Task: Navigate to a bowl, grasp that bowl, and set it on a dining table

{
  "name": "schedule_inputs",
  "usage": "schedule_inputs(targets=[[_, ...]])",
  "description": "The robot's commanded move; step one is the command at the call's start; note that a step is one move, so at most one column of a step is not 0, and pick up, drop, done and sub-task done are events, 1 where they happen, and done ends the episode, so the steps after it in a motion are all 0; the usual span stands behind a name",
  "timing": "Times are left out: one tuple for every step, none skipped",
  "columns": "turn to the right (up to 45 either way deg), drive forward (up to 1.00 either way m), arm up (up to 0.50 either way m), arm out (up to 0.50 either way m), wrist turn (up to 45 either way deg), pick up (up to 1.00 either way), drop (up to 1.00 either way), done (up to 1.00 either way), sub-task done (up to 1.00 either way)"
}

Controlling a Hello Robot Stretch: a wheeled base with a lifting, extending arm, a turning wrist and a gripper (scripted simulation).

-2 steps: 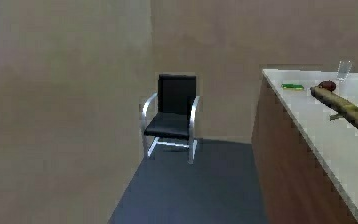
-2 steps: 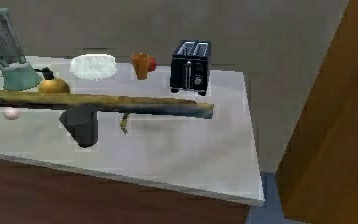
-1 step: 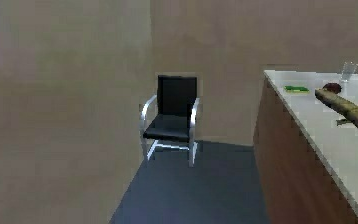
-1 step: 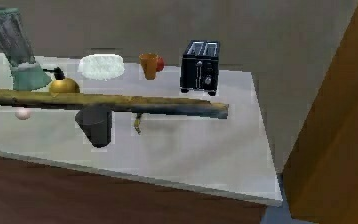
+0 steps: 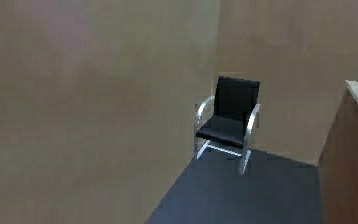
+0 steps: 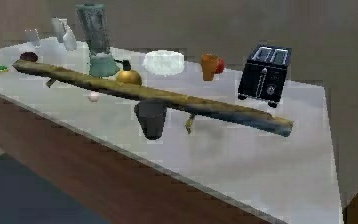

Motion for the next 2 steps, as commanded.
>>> schedule_inputs(targets=[[45.0, 0.00, 0.00, 0.00, 0.0, 0.00, 0.00, 0.00, 0.00], [6.0, 0.00, 0.00, 0.00, 0.0, 0.00, 0.00, 0.00, 0.00]])
